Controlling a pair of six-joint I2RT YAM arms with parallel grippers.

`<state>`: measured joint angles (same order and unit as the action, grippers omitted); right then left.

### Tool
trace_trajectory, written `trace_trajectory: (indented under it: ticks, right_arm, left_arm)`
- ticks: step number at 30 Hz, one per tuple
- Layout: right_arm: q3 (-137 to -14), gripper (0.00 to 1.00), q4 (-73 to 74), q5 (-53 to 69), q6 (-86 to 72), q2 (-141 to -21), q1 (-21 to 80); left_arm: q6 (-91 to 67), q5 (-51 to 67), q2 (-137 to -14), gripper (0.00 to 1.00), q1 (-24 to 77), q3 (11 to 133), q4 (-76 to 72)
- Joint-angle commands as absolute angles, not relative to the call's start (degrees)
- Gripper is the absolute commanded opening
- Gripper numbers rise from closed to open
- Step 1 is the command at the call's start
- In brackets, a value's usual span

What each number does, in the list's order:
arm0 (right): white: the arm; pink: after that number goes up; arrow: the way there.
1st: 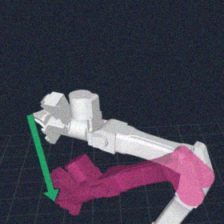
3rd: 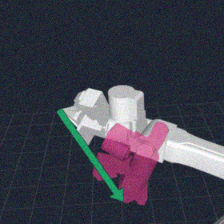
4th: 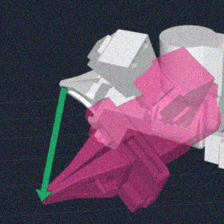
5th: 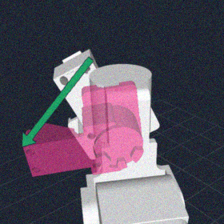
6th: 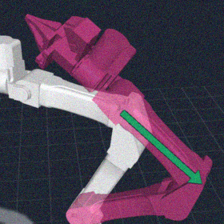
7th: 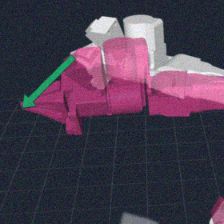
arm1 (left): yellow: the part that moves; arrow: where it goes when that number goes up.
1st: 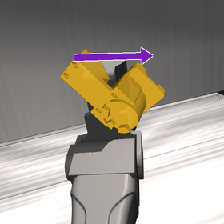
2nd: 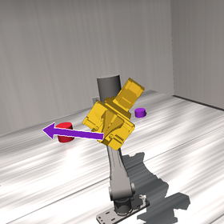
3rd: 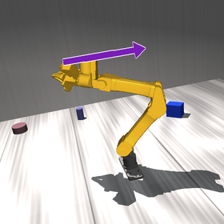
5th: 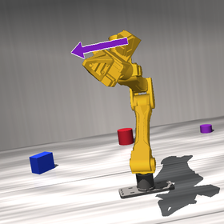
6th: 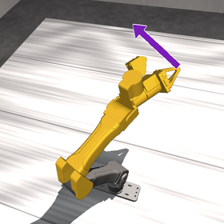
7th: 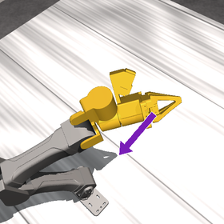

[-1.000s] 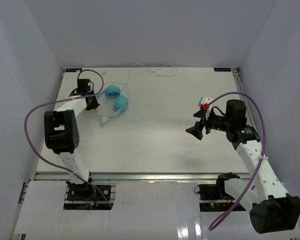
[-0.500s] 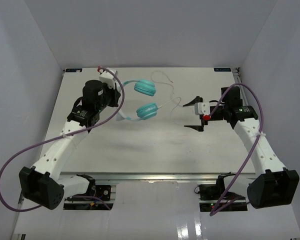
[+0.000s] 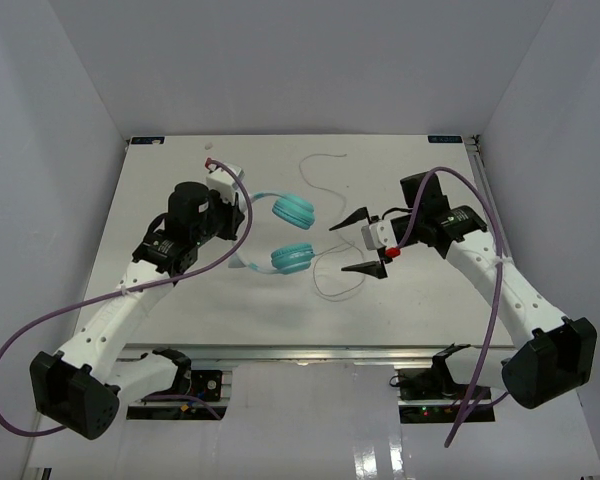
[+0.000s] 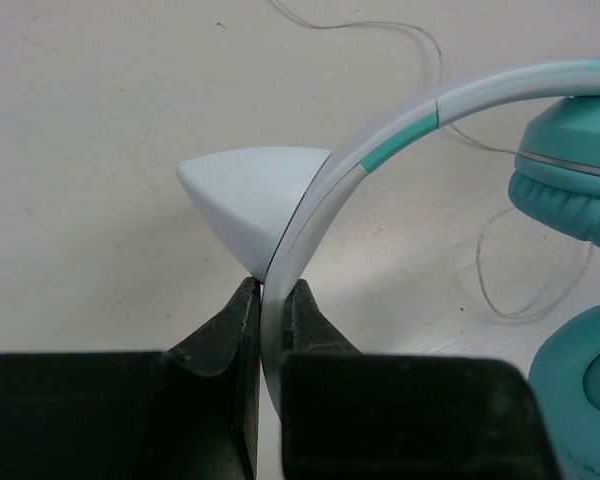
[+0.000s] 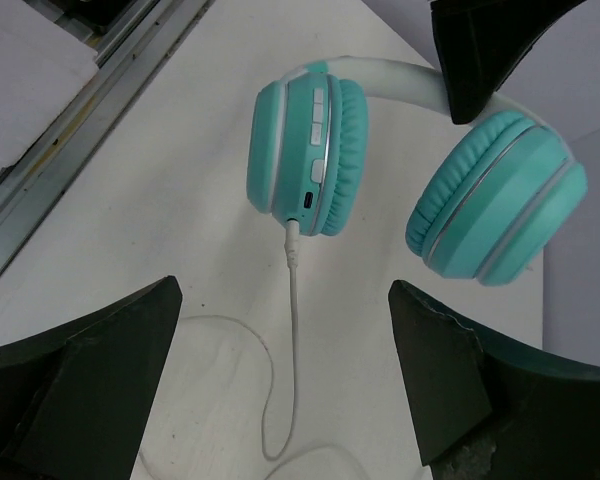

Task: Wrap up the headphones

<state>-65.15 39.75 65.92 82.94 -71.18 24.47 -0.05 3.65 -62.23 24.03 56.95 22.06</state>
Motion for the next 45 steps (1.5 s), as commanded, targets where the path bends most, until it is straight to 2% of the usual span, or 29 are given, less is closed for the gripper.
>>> trace_trajectory:
  ticks: [1, 8, 16, 19, 23, 27, 33, 35, 40, 42, 45]
  right_arm:
    - [-62.48, 0.92, 33.66, 65.11, 75.59, -70.05, 26.29]
    - [-57.95, 0.99, 21.09, 55.83, 65.88, -70.83, 31.11]
    - [-55.96, 0.66, 23.0, 53.09, 64.86, -70.28, 31.14]
    - [-54.53, 0.62, 22.85, 51.88, 64.53, -67.65, 31.03]
    - [-53.48, 0.64, 22.52, 51.5, 62.82, -66.01, 30.3]
    - [-54.2, 0.66, 22.17, 57.01, 58.84, -67.17, 27.97]
    - [-56.51, 0.63, 17.39, 74.93, 48.23, -71.18, 24.03]
    - [-56.49, 0.61, 10.92, 78.2, 42.83, -71.83, 23.91]
    - [-48.63, 0.57, -29.69, 79.29, 8.87, -70.63, 24.0]
    - [-47.59, 0.54, -38.18, 78.84, -1.72, -71.46, 24.07]
    - [-46.04, 0.52, -47.84, 78.1, -9.23, -72.58, 24.38]
  left_arm:
    - [-2.03, 6.6, -58.27, 0.0, 24.52, 59.68, 19.16]
    - [-3.82, 9.37, -54.28, 0.0, 24.52, 59.31, 19.44]
    - [-3.75, 6.13, -49.54, 0.0, 24.52, 57.48, 20.65]
    - [-3.77, 5.19, -48.88, 0.0, 24.52, 56.54, 20.66]
    - [-4.55, 4.92, -48.57, 0.0, 24.52, 55.94, 20.06]
    - [-6.02, 4.34, -48.01, 0.0, 24.52, 56.92, 19.44]
    - [-11.58, 2.41, -45.64, 0.0, 24.43, 58.42, 19.07]
    - [-14.71, 2.78, -44.72, 0.0, 24.43, 58.32, 18.12]
    - [-20.09, 3.14, -43.91, 0.0, 24.43, 59.51, 16.81]
    - [-21.0, 2.5, -44.23, 0.0, 24.43, 61.7, 16.94]
    - [-22.32, 1.28, -45.02, 0.0, 24.43, 65.1, 18.1]
